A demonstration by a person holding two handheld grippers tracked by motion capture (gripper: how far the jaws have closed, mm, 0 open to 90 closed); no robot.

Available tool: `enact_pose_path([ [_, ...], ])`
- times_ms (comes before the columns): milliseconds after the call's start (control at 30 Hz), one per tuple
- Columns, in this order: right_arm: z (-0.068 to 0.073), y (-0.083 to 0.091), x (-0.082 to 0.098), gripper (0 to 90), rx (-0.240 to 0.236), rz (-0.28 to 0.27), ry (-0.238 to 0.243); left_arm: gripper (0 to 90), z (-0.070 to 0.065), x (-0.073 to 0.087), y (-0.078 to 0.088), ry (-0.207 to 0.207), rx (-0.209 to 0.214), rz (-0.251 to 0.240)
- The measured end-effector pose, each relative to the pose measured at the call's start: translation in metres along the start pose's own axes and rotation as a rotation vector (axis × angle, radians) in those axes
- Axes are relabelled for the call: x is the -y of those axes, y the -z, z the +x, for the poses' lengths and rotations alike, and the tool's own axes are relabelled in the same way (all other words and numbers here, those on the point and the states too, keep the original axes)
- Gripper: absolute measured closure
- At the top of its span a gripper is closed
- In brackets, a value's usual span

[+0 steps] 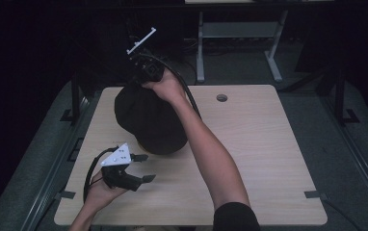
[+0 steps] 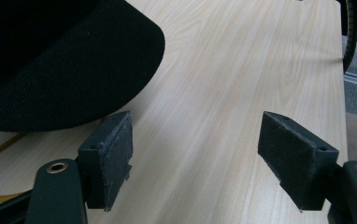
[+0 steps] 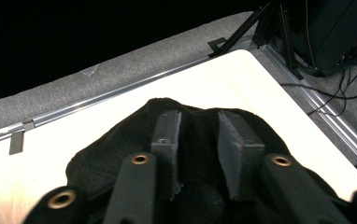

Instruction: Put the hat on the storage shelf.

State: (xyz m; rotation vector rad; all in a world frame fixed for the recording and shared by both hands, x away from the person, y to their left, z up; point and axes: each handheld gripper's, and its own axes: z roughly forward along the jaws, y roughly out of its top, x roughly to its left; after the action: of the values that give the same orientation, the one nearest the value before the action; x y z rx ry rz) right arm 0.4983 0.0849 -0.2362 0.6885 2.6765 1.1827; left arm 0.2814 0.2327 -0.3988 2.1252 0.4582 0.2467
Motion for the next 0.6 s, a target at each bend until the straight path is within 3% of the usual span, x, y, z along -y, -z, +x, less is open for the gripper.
enact_pose_path([
  [367, 0.000, 0.009, 0.006, 49.3, 0.003, -0.019, -0.018, 25.7, -0.002, 0.001, 0.001, -0.003, 0.009, -0.005],
  [600, -0.001, 0.026, 0.016, 39.3, -0.005, -0.078, -0.019, 25.2, -0.003, 0.002, 0.000, -0.003, 0.008, -0.008],
])
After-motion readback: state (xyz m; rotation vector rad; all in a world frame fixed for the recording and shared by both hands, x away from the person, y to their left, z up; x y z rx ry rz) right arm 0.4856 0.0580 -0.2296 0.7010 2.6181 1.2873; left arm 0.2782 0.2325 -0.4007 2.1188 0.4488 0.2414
